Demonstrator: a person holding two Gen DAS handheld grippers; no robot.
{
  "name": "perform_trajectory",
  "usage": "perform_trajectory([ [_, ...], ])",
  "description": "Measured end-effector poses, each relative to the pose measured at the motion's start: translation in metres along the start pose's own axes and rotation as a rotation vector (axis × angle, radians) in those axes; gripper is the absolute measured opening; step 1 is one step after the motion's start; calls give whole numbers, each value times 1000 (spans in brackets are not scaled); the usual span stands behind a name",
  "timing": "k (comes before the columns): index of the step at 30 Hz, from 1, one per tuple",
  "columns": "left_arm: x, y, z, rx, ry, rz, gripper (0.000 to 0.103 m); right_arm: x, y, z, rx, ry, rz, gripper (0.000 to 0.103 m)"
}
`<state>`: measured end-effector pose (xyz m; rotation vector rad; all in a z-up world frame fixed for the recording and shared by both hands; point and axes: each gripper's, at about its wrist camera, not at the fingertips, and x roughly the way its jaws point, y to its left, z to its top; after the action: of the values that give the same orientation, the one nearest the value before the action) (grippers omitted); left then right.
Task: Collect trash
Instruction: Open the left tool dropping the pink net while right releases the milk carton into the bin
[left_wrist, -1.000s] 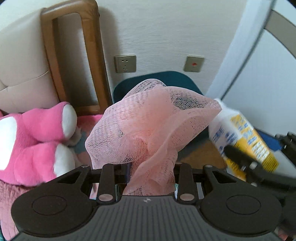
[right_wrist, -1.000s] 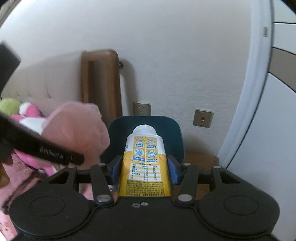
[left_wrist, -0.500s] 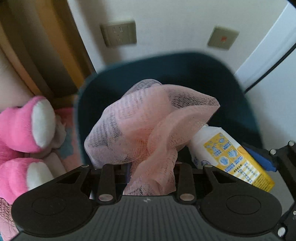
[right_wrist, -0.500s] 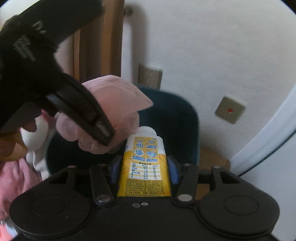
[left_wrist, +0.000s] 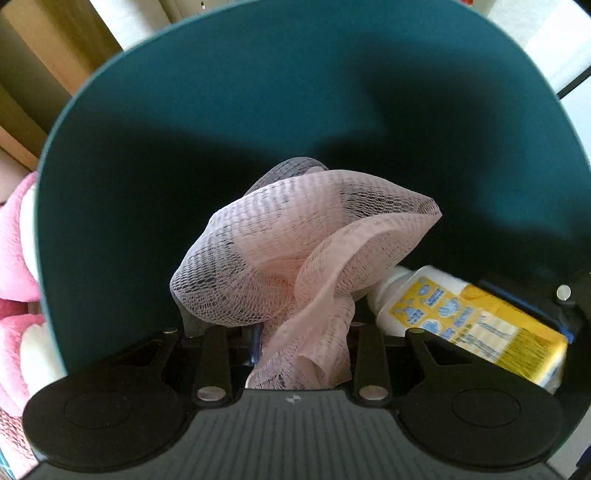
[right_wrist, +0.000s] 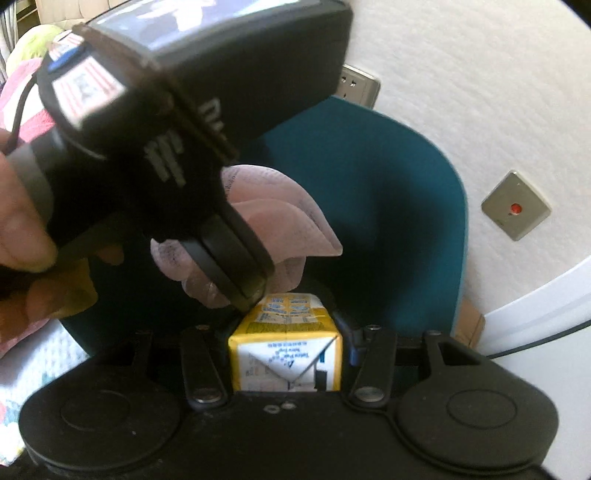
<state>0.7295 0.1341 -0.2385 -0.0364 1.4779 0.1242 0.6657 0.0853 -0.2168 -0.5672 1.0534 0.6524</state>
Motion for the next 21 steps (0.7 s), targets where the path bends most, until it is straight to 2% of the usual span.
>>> perform_trajectory([
  [3, 5, 2, 4, -7, 5, -9, 40, -1, 4, 2, -1, 15, 15, 53],
  [8, -2, 3, 1, -26, -29, -46, 61, -7, 8, 11, 0, 14, 14, 61],
  [9, -6, 4, -1, -28, -41, -51, 61, -8, 8, 15, 2, 10, 13, 64],
  [15, -36, 8, -23, -42, -110, -93, 62, -30, 13, 17, 33, -23, 5, 67],
  [21, -62, 17, -44, -31, -211, -81, 62, -64, 18, 15, 96, -79, -5, 70],
])
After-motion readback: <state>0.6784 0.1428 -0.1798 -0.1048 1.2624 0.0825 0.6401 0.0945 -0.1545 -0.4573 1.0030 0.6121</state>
